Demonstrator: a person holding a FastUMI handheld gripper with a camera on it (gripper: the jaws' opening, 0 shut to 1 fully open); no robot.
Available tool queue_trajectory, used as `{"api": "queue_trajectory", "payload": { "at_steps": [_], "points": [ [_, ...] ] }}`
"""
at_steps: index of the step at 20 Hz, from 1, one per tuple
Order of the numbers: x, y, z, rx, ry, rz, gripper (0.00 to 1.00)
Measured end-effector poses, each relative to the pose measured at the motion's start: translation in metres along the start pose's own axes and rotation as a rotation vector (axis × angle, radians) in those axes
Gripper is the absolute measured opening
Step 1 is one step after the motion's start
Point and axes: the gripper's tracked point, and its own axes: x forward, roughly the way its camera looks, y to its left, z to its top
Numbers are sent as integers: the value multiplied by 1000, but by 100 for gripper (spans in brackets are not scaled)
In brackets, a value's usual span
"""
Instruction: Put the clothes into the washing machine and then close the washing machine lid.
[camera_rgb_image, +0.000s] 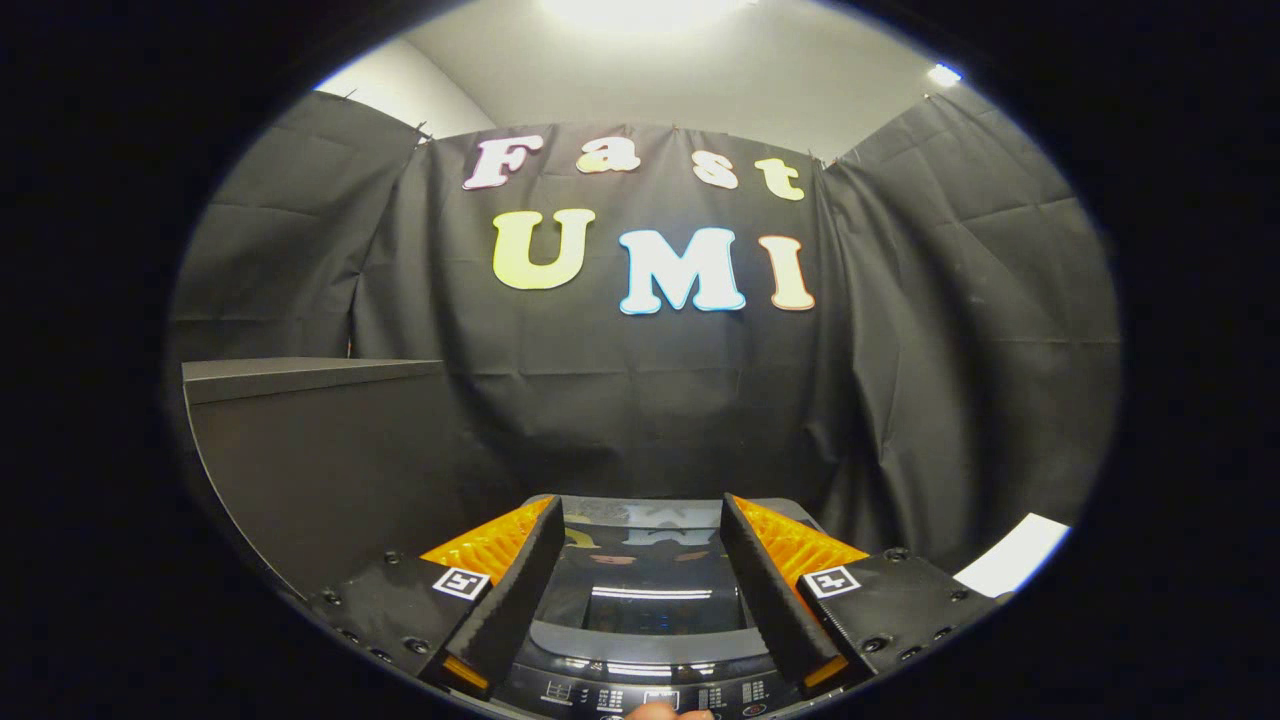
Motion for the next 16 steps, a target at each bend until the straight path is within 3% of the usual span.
{"api": "queue_trajectory", "payload": {
  "at_steps": [8, 16],
  "points": [
    [-111, 23, -8, 40, -69, 52, 98],
    [-213, 37, -62, 28, -12, 97, 98]
  ]
}}
